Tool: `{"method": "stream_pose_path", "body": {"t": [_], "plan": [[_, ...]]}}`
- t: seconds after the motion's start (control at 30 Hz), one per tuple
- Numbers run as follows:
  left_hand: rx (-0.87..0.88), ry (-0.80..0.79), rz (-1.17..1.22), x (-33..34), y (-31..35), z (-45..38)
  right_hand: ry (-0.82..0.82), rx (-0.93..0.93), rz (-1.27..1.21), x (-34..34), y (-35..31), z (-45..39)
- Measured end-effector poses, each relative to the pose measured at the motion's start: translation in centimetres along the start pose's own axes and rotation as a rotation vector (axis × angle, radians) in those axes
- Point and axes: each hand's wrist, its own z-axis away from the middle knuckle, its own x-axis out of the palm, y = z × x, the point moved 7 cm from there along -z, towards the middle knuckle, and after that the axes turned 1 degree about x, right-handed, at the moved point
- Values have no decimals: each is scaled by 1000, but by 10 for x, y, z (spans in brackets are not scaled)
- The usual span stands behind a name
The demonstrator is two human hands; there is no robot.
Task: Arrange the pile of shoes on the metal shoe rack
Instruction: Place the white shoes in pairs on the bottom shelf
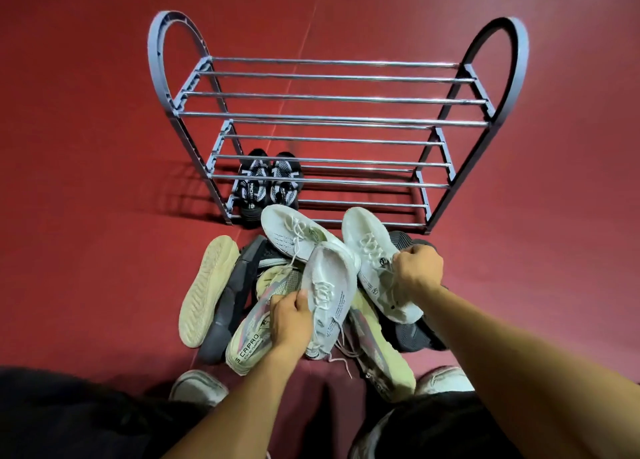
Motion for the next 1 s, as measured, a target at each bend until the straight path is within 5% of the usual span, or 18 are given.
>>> {"method": "stream_pose_path", "body": {"t": [0.5,0.77,1.0], "plan": [[2,72,-168,24,17,-15,276,31,-319,-45,-18,26],[-199,-17,361,13,-6,-8,-160,-106,-144,48,-14,49],[-165,-171,322,13,-16,-6,-380,-176,31,58,-1,56]]}}
